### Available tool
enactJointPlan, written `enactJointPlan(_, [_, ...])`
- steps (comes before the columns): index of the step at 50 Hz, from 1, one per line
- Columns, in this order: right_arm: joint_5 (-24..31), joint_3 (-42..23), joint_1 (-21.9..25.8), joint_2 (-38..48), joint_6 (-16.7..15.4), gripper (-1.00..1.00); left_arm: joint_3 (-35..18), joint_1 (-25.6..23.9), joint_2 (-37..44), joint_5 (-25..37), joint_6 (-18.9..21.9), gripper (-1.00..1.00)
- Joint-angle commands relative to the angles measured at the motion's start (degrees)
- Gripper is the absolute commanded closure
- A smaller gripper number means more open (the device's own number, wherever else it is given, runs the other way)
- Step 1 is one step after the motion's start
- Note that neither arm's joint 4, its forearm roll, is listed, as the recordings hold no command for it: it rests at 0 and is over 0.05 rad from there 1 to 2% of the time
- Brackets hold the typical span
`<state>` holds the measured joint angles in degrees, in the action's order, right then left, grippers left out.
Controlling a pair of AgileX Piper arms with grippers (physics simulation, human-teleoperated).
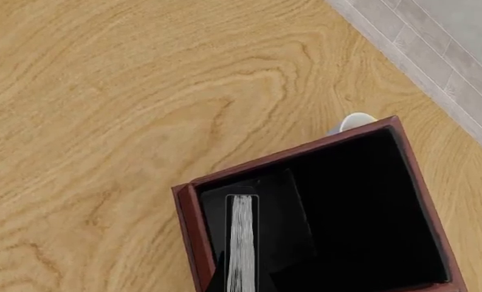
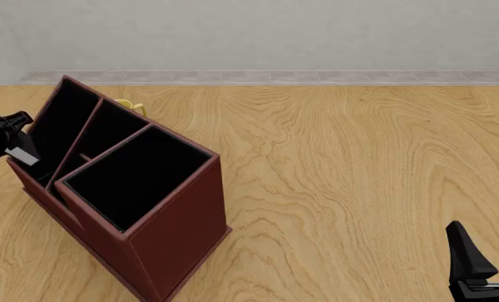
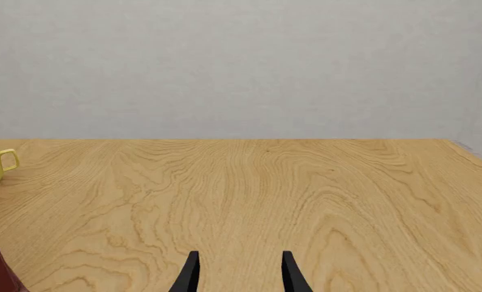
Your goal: Pick up the book and place it in the left compartment of the caddy.
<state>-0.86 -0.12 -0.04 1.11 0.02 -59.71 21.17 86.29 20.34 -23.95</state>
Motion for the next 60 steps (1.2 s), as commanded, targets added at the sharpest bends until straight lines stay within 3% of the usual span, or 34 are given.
enactJointPlan(1, [-0.57, 0.08, 0.04, 0.47, -0.02, -1.0, -0.38, -0.29, 0.51, -0.75, 1.2, 1.0])
enactJointPlan(60, [-0.58, 0.08, 0.03, 0.49, -0.01, -1.0, -0.22, -1.54, 4.97, -3.39, 1.32, 1.0])
